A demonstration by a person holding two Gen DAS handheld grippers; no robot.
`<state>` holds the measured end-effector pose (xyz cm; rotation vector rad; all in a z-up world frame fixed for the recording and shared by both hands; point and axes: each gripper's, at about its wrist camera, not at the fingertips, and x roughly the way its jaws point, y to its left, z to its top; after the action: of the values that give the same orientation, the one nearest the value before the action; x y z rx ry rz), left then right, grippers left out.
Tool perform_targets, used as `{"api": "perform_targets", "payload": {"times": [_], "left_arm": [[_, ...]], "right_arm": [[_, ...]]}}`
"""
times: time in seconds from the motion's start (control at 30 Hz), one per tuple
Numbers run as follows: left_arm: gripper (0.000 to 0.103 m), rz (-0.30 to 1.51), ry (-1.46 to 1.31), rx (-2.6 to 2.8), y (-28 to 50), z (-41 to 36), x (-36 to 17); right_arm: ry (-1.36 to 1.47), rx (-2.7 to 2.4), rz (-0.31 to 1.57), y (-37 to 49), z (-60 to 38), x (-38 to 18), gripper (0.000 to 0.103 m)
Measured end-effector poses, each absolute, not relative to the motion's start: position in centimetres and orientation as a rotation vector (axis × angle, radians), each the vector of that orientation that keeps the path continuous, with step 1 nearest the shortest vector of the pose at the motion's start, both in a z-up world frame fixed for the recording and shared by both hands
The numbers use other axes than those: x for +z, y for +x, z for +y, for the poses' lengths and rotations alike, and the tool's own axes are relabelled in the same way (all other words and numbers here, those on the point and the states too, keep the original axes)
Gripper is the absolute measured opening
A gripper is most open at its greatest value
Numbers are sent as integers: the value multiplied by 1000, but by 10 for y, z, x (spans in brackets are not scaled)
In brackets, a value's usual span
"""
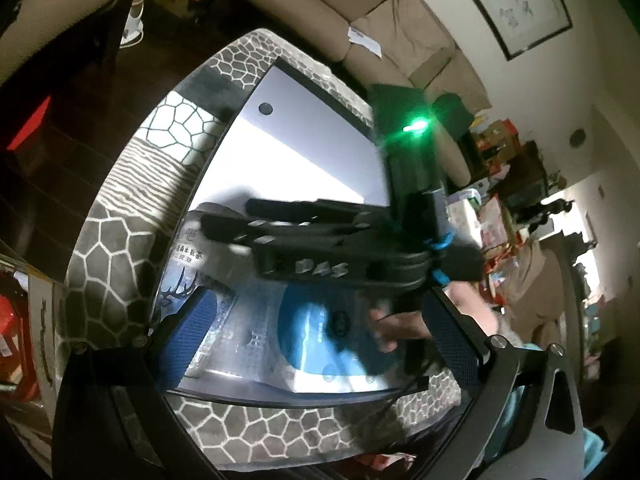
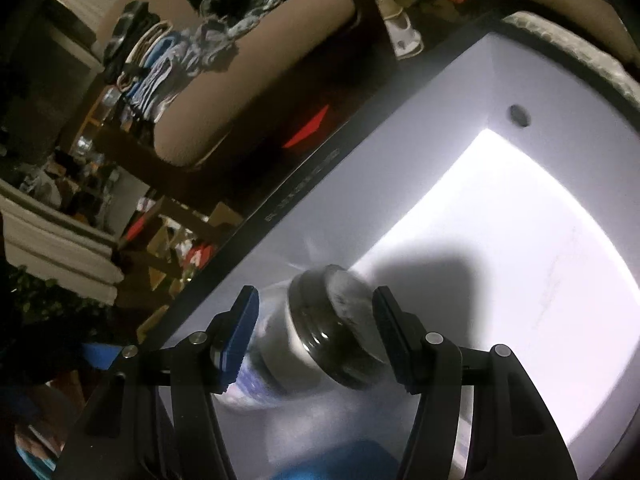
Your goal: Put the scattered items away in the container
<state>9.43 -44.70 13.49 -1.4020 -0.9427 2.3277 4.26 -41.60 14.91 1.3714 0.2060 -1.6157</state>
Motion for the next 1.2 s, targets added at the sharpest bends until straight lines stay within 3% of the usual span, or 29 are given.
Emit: {"api": "perform_targets", "payload": {"times": [0.2, 0.33, 0.47, 0.6, 0.67, 0.8, 1.2], "left_arm": [[103, -971, -1434, 2297, 93, -442, 127], [103, -931, -1467, 2300, 96, -434, 126], [103, -875, -1503, 2324, 100, -429, 127], [103, -761, -1564, 2393, 105, -423, 130], [103, -669, -1599, 2444, 106, -418, 131], [103, -483, -1646, 2559, 111, -409, 132], [103, -392, -1687, 2606, 121, -397, 133]], "right_arm": [[1405, -1566, 181, 46, -408, 150, 62], [1399, -1564, 204, 55, -415, 150, 73], [1396, -1591, 176, 53, -410, 155, 73], [1346, -1654, 190, 53, -394, 173, 73], [1336, -1676, 198, 56, -384, 181, 83], [1326, -1710, 221, 62, -367, 190, 89], [1311, -1735, 216, 90, -327, 206, 91]]}}
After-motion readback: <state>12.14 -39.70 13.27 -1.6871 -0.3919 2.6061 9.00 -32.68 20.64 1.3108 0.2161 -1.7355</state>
